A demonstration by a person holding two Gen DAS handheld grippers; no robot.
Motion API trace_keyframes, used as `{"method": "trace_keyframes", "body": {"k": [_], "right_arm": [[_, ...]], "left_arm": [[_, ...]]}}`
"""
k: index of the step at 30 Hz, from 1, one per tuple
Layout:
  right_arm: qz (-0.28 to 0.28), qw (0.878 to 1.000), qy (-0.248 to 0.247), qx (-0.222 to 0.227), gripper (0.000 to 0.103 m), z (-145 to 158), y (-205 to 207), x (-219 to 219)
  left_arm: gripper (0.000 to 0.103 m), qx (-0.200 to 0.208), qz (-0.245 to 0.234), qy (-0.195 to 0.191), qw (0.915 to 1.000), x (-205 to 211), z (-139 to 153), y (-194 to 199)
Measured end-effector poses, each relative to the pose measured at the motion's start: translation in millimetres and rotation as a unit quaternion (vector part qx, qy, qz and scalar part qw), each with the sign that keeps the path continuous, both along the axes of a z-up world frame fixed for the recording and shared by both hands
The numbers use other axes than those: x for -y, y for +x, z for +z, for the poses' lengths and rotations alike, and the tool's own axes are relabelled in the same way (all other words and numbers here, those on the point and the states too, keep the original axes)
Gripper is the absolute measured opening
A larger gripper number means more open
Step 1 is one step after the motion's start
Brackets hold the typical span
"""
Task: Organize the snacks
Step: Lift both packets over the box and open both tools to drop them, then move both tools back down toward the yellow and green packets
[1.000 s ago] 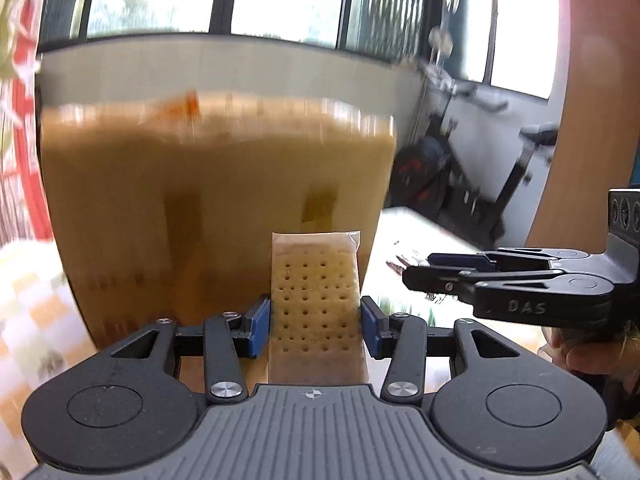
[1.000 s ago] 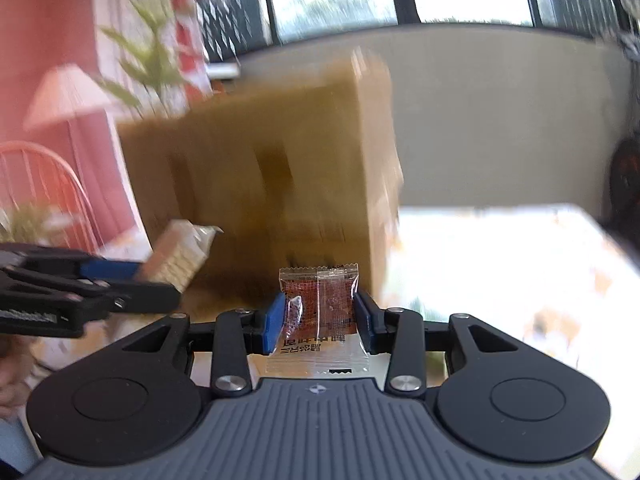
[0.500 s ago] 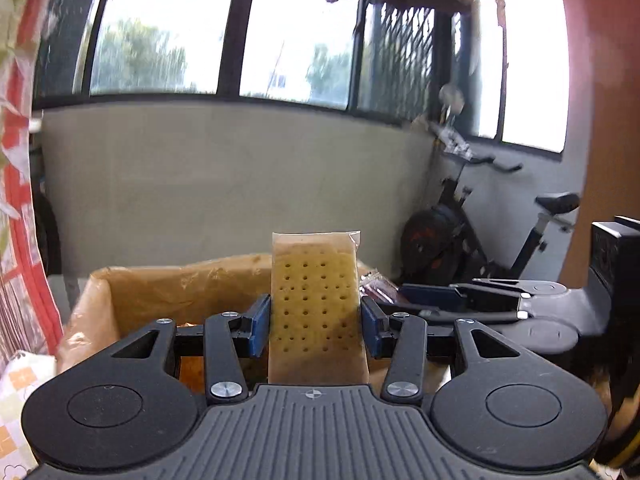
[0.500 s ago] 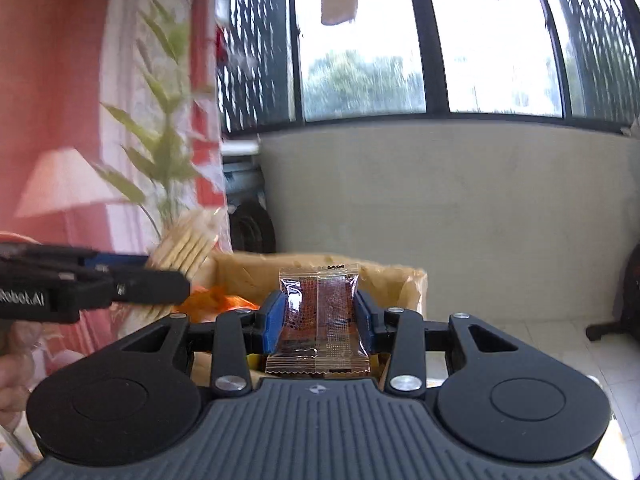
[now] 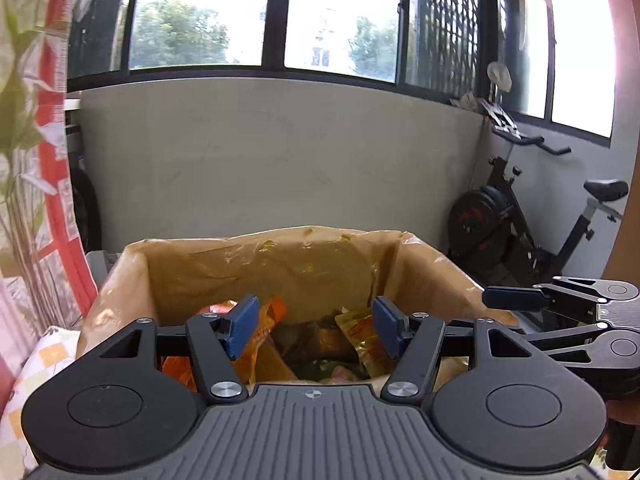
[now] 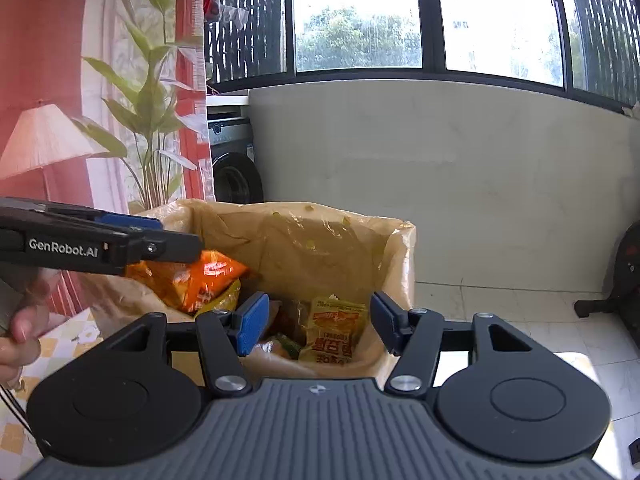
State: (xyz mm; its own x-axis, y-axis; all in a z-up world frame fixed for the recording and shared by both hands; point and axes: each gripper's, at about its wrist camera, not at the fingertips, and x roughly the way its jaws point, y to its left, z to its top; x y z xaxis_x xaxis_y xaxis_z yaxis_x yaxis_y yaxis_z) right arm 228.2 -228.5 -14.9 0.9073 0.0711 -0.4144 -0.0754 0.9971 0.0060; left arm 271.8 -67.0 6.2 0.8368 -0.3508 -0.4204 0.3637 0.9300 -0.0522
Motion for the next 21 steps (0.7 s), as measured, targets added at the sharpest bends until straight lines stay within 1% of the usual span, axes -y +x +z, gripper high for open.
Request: {"method": "trace_keyframes", "body": {"k": [3, 6, 8, 12, 17, 21], "right_arm": [[-0.001, 1.000, -0.004, 0.008, 0.060, 4.2, -17.4, -0.3], [-0.008, 1.000, 0.004, 0.010, 0.060, 6.4, -37.1, 2.8], [-0.009, 1.000, 0.003, 0.011, 0.060, 5.9, -48.1, 3.5], [-0.008, 1.000, -0.002, 0.009, 0.060, 1.4, -69.8, 8.5], [-0.015, 1.000, 0.005, 0.001, 0.060, -8.5, -87.9, 17.3], [-0.019, 1.000, 0.009, -0.011, 0.060, -22.0, -96.0, 23.9]], "left_arm": [[0.065, 0.012, 0.005, -0.004, 0.9999, -5.3, 3.6, -18.8], [0.065, 0.021, 0.012, 0.007, 0.9997, -0.5, 6.5, -34.7], [0.065, 0.018, 0.019, 0.009, 0.9996, -0.9, 2.3, -45.6], [0.065, 0.013, 0.019, 0.002, 0.9997, 0.4, -7.3, -63.4], [0.065, 0.002, 0.004, -0.011, 0.9999, 7.7, -17.2, -77.4], [0.065, -0.003, -0.011, -0.011, 0.9999, 17.0, -27.9, -82.4]]}}
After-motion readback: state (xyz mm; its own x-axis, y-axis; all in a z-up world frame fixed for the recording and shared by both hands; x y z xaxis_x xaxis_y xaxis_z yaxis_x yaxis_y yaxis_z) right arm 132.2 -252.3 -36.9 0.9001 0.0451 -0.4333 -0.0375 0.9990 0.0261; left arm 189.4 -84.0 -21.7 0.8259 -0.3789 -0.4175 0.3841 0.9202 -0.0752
